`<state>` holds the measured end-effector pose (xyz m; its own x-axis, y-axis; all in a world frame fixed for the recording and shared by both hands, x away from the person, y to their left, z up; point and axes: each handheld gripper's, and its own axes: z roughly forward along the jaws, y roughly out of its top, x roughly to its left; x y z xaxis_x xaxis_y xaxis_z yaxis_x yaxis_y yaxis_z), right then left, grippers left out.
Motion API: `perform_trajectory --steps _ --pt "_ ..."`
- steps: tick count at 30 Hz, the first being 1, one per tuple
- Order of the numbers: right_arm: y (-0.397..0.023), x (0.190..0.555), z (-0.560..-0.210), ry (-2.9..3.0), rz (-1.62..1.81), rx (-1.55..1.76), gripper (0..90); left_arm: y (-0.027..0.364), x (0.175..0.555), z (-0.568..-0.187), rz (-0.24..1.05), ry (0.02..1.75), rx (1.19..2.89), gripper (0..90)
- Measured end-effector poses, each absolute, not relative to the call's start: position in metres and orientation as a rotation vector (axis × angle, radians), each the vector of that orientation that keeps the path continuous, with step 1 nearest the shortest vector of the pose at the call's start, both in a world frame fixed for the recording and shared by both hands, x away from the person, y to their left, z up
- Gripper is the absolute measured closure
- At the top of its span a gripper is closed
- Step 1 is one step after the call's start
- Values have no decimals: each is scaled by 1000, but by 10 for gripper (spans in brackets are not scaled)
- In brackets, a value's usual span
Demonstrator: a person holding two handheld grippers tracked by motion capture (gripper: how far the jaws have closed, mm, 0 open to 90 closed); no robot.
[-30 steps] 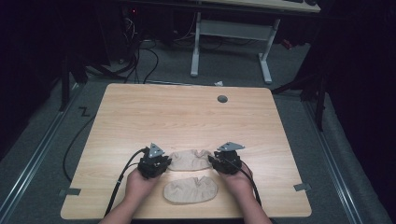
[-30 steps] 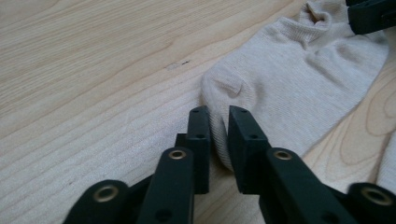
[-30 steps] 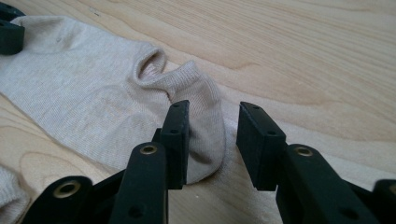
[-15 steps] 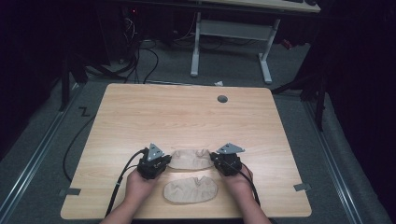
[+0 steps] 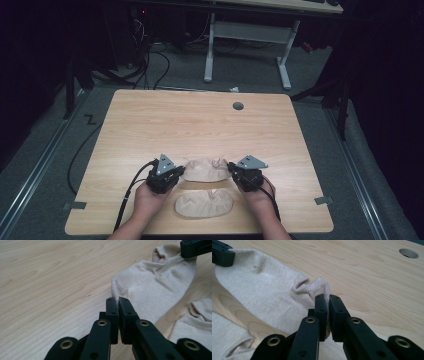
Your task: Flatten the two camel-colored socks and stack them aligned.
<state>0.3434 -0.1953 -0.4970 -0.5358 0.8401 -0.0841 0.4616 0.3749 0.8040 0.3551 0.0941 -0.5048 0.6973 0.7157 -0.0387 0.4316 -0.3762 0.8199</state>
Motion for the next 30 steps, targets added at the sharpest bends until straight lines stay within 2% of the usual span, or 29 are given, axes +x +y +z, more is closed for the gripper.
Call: perform_trajectory --steps 13,30 --pt "-195 321 -490 2157 1038 1061 853 96 338 -498 412 836 2047 869" --pt "-189 279 -492 2232 1039 983 853 106 297 -489 359 831 2075 869"
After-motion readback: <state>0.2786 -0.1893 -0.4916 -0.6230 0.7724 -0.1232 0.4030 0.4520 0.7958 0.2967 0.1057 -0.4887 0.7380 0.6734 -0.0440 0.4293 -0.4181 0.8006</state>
